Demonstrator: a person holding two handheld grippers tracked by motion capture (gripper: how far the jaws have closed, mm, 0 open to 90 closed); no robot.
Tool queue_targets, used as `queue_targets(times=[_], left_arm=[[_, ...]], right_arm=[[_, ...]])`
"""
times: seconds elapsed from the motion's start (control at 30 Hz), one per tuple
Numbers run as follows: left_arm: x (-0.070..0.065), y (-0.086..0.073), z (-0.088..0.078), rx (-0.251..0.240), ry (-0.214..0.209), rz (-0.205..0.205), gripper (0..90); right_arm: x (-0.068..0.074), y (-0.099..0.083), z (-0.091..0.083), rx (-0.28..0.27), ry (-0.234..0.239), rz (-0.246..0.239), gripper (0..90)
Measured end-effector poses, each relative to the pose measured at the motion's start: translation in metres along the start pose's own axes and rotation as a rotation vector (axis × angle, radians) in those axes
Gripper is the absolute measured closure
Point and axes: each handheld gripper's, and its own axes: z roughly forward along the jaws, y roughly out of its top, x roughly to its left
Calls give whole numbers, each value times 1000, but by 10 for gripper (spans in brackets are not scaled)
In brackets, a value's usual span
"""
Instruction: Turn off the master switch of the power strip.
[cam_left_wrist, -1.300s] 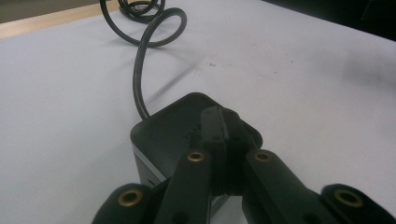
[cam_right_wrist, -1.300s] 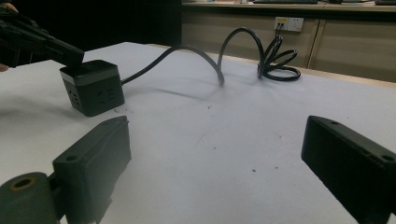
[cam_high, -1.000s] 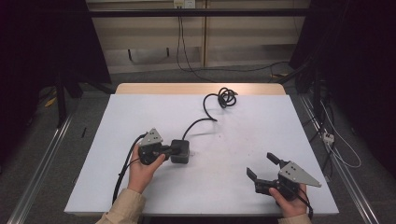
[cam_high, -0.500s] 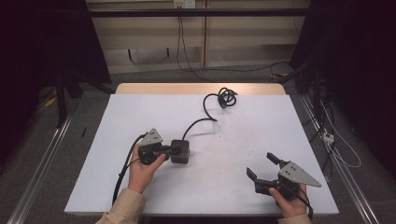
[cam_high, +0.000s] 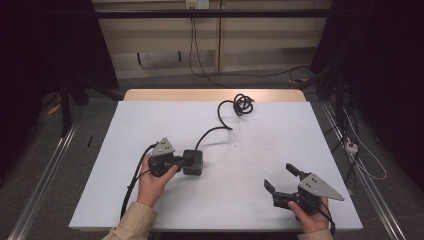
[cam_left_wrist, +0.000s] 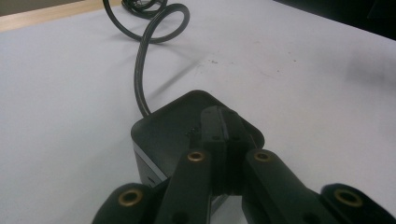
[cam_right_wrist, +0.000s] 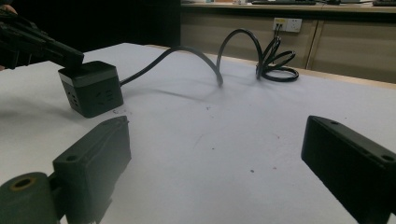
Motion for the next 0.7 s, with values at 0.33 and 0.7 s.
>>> queue_targets(times=[0.33,0.7], left_arm=[[0,0,0,3,4,5,900],[0,-1,0,-6,2,-6,900]], right_arm=[[0,0,0,0,0,-2,75],[0,0,0,0,1,-1,75]])
